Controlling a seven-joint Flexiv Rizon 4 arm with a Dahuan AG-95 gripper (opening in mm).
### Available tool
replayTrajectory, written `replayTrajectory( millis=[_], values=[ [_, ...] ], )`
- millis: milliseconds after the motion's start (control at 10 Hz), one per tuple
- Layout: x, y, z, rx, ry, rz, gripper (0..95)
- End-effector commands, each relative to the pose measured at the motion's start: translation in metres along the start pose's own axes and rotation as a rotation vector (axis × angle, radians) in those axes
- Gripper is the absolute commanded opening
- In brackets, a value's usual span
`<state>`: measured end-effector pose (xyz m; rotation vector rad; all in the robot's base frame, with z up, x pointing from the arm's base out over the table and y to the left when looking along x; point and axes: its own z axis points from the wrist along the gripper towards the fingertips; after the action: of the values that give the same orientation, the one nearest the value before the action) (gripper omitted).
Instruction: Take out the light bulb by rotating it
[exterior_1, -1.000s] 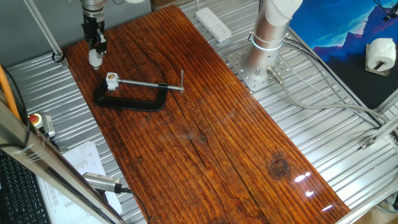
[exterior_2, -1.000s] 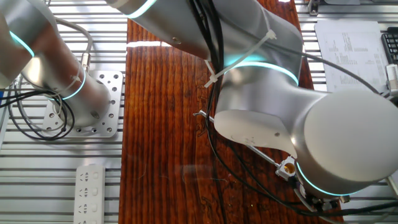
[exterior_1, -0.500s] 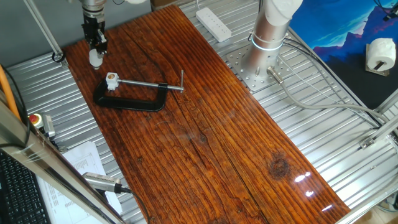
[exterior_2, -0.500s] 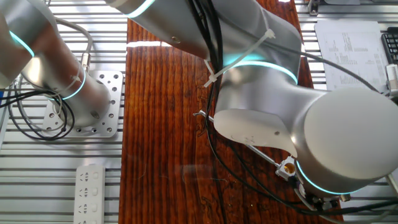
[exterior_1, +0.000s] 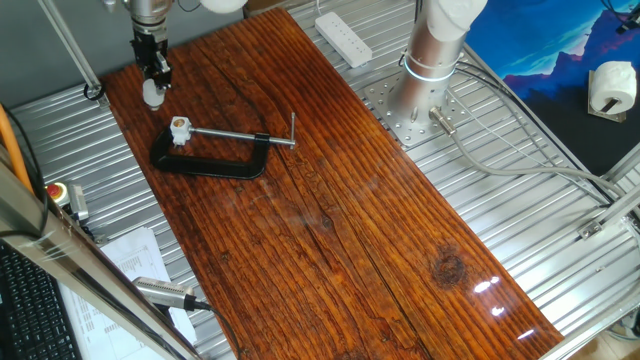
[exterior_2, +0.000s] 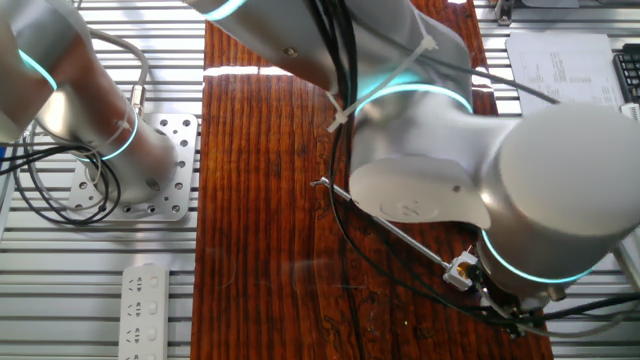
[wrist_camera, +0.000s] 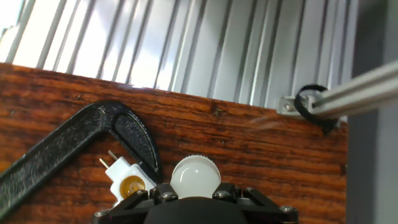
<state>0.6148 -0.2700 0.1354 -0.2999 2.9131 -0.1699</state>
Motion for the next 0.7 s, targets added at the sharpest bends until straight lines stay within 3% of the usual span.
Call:
replayTrajectory(
  millis=[100,200,400,700],
  values=[
    [-0.001,-0.003,0.004,-0.036,-0.11,0.096,0.0],
    [-0.002,-0.003,0.008,-0.03,-0.15,0.099,0.0],
    [-0.007,-0.004,0.013,-0.017,-0.196,0.1,0.0],
    [-0.016,-0.011,0.019,-0.012,-0.236,0.12,0.0]
  ],
)
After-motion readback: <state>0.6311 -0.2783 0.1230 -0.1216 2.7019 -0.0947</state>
